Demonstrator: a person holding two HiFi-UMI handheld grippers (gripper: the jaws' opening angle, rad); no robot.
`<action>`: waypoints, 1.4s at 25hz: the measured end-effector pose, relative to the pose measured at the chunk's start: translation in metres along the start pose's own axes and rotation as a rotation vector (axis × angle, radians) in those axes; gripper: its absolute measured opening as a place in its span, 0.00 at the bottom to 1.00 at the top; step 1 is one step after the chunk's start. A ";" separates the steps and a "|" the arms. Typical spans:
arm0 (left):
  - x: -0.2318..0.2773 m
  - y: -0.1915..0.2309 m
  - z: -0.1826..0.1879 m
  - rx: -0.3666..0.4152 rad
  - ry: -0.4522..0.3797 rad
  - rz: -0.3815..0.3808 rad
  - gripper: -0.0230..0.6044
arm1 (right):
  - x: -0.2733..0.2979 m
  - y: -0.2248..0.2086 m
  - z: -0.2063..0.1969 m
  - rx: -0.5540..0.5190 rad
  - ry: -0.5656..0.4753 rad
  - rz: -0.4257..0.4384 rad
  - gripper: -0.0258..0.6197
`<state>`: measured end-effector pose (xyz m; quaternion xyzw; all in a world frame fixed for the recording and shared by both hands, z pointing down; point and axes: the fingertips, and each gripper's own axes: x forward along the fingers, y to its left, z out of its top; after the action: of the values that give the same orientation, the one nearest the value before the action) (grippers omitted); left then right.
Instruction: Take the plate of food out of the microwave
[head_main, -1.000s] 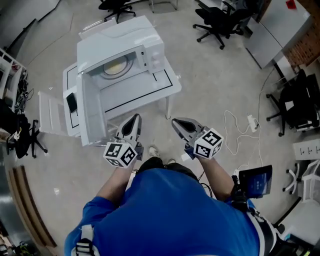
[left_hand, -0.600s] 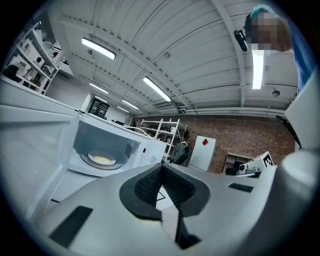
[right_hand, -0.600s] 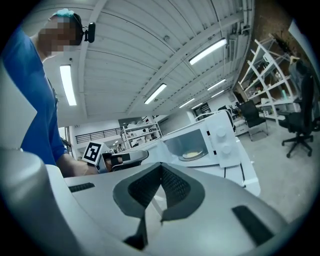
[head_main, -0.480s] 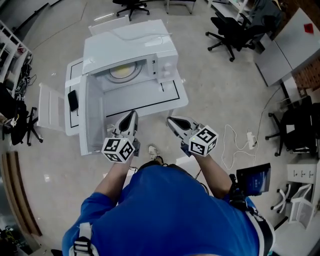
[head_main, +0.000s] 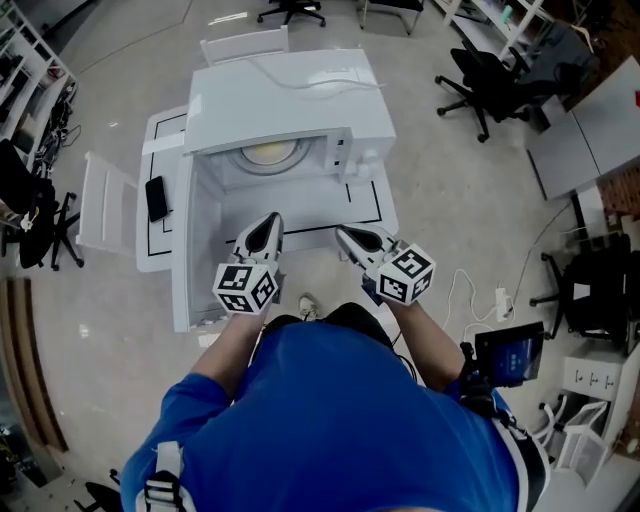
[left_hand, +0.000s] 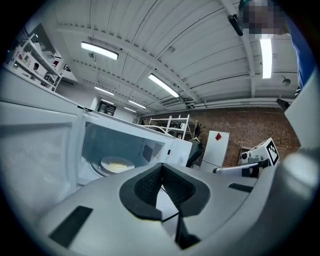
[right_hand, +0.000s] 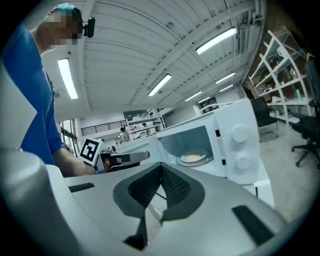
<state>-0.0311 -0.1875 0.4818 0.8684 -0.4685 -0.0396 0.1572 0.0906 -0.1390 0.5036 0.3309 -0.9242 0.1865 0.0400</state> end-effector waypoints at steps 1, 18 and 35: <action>0.003 0.005 0.000 0.005 0.003 0.007 0.05 | 0.007 -0.003 0.000 -0.002 0.005 0.001 0.04; 0.062 0.065 -0.011 0.184 0.104 0.147 0.05 | 0.096 -0.044 0.001 -0.115 0.135 0.056 0.04; 0.131 0.113 -0.061 0.677 0.426 0.129 0.21 | 0.126 -0.074 -0.003 -0.200 0.178 0.067 0.04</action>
<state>-0.0355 -0.3390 0.5852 0.8288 -0.4656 0.3075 -0.0419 0.0387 -0.2661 0.5546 0.2763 -0.9415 0.1232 0.1484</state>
